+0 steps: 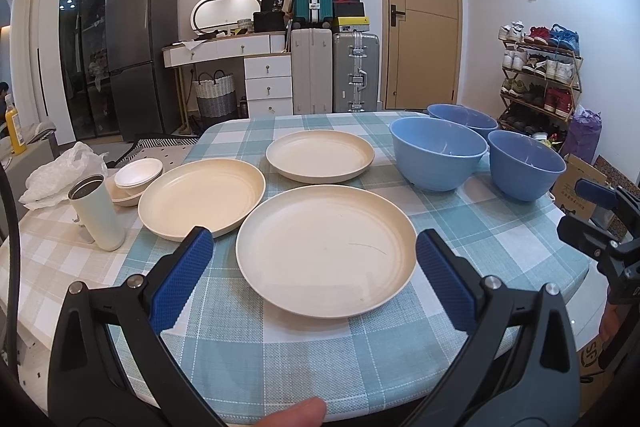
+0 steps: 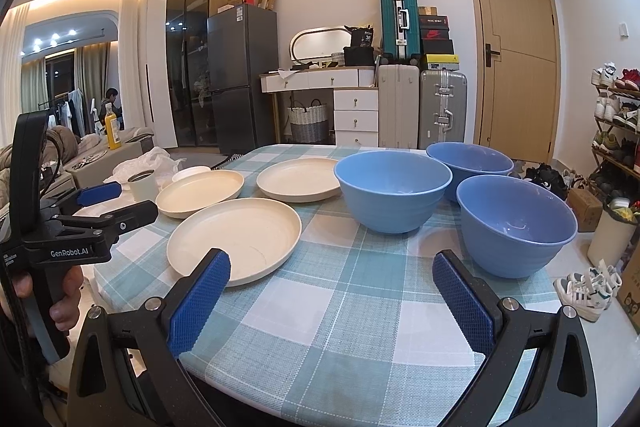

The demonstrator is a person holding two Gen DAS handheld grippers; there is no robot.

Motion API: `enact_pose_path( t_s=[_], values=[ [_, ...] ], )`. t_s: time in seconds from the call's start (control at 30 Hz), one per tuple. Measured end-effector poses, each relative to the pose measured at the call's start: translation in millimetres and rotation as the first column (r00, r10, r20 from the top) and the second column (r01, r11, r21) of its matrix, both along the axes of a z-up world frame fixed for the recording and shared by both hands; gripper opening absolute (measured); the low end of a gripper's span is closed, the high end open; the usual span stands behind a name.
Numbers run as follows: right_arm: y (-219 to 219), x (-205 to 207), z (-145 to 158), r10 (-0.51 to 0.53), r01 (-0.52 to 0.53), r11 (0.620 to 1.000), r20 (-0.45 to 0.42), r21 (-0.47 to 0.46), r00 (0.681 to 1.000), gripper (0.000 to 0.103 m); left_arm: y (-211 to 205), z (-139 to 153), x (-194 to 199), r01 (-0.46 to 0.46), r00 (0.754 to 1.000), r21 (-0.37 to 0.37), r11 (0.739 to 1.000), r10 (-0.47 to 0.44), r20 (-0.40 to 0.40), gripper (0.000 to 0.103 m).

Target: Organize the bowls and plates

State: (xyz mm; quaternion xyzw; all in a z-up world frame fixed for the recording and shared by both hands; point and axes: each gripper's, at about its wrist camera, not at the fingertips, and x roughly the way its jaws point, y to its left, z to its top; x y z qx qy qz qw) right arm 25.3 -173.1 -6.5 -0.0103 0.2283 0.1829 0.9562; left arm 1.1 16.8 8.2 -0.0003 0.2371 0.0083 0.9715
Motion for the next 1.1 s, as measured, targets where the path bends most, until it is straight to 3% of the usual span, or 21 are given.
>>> enact_pose_path(
  t_s=[1.1],
  values=[
    [13,12,-3,0.017,-0.017,1.000,-0.020,0.000,1.000,0.103,16,-3,0,-0.030,0.999,0.008,1.000,0.030,-0.010,0.101]
  ],
)
